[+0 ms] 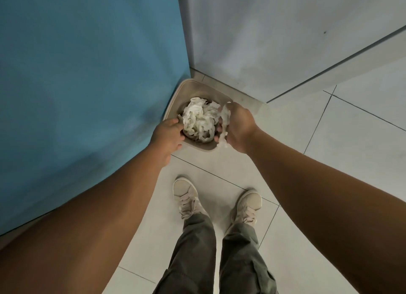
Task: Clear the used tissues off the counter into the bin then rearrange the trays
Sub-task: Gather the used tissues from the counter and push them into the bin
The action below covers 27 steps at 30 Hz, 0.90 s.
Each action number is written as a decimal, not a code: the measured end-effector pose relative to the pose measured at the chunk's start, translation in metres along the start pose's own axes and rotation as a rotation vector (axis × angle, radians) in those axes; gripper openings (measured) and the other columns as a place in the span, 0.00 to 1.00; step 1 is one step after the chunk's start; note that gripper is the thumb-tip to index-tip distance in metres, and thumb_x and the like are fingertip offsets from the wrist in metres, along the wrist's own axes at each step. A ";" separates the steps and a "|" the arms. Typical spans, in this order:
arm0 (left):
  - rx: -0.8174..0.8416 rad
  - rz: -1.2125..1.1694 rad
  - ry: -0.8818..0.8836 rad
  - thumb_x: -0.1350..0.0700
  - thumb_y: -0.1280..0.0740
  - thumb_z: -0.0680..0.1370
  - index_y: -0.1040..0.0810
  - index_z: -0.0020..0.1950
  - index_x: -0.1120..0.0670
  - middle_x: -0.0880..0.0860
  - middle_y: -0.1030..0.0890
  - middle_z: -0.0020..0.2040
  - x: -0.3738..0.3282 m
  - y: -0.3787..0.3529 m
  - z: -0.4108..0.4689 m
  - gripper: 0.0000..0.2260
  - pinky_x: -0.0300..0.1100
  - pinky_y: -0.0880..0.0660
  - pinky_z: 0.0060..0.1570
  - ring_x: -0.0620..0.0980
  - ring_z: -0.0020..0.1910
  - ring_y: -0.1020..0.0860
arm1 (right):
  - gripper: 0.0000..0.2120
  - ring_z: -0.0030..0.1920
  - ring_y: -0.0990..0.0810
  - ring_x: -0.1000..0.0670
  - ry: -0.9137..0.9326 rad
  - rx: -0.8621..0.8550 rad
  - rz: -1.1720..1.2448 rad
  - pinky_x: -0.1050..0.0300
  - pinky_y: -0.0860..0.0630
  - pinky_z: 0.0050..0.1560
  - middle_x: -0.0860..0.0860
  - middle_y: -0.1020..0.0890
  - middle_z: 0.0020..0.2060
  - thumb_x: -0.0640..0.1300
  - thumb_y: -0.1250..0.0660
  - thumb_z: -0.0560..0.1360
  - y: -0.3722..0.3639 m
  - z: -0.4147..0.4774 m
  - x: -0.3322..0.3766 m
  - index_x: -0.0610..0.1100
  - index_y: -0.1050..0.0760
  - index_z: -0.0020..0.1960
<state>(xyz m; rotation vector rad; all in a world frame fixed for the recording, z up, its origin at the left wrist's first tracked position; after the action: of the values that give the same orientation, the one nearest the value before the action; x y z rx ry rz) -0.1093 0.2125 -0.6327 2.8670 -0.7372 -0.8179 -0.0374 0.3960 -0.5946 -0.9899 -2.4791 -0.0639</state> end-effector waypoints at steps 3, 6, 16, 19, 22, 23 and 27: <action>0.004 -0.021 -0.016 0.54 0.36 0.81 0.26 0.68 0.50 0.46 0.21 0.51 0.009 0.006 0.002 0.15 0.46 0.23 0.51 0.50 0.54 0.20 | 0.16 0.36 0.20 0.44 -0.048 -0.014 0.018 0.48 0.22 0.44 0.46 0.19 0.38 0.52 0.43 0.78 -0.014 0.033 -0.011 0.43 0.22 0.51; -0.012 -0.024 -0.045 0.55 0.36 0.81 0.26 0.66 0.49 0.46 0.20 0.53 0.011 0.013 0.007 0.13 0.46 0.23 0.51 0.49 0.54 0.20 | 0.24 0.54 0.19 0.41 -0.105 -0.010 0.006 0.39 0.24 0.57 0.47 0.19 0.58 0.64 0.42 0.74 -0.019 0.064 -0.028 0.50 0.24 0.62; -0.068 0.152 -0.191 0.53 0.38 0.80 0.26 0.69 0.49 0.52 0.22 0.64 -0.030 0.012 -0.018 0.16 0.52 0.26 0.64 0.52 0.62 0.23 | 0.23 0.61 0.25 0.46 0.174 -0.113 -0.601 0.46 0.27 0.63 0.50 0.24 0.64 0.56 0.38 0.76 0.013 0.032 -0.009 0.50 0.31 0.70; -0.085 0.241 -0.257 0.54 0.38 0.80 0.26 0.69 0.50 0.53 0.20 0.61 -0.063 0.006 -0.053 0.17 0.45 0.26 0.59 0.54 0.59 0.22 | 0.25 0.63 0.25 0.45 0.327 -0.087 -0.795 0.49 0.29 0.66 0.48 0.23 0.64 0.53 0.35 0.75 0.011 -0.009 0.023 0.49 0.32 0.71; -0.108 0.372 -0.353 0.55 0.38 0.80 0.25 0.68 0.51 0.51 0.20 0.63 -0.103 0.003 -0.101 0.16 0.44 0.27 0.61 0.53 0.62 0.23 | 0.25 0.64 0.26 0.45 0.427 -0.085 -0.917 0.57 0.32 0.61 0.46 0.24 0.65 0.51 0.35 0.77 0.008 -0.061 0.060 0.49 0.34 0.72; -0.118 0.427 -0.384 0.55 0.38 0.80 0.26 0.68 0.51 0.51 0.21 0.65 -0.117 0.003 -0.120 0.16 0.44 0.28 0.62 0.52 0.63 0.23 | 0.24 0.64 0.25 0.45 0.457 -0.083 -0.939 0.58 0.32 0.60 0.46 0.24 0.65 0.51 0.35 0.78 0.006 -0.083 0.074 0.49 0.34 0.72; -0.169 0.604 -0.522 0.53 0.38 0.80 0.27 0.68 0.50 0.53 0.20 0.63 -0.168 0.002 -0.207 0.16 0.42 0.28 0.57 0.55 0.60 0.23 | 0.21 0.65 0.26 0.45 0.554 -0.086 -0.965 0.60 0.35 0.57 0.46 0.24 0.64 0.50 0.36 0.78 0.002 -0.174 0.132 0.48 0.31 0.70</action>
<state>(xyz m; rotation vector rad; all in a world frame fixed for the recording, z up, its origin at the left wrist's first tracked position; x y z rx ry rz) -0.1280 0.2765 -0.3745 2.0832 -1.4018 -1.4279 -0.0487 0.4458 -0.3819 0.2624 -2.1865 -0.6499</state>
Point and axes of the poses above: each hand's wrist, its own z-axis towards the middle knuckle, its own y-axis out of the back of the hand, x = y × z, the point moved 10 cm from there along z, towards the middle knuckle
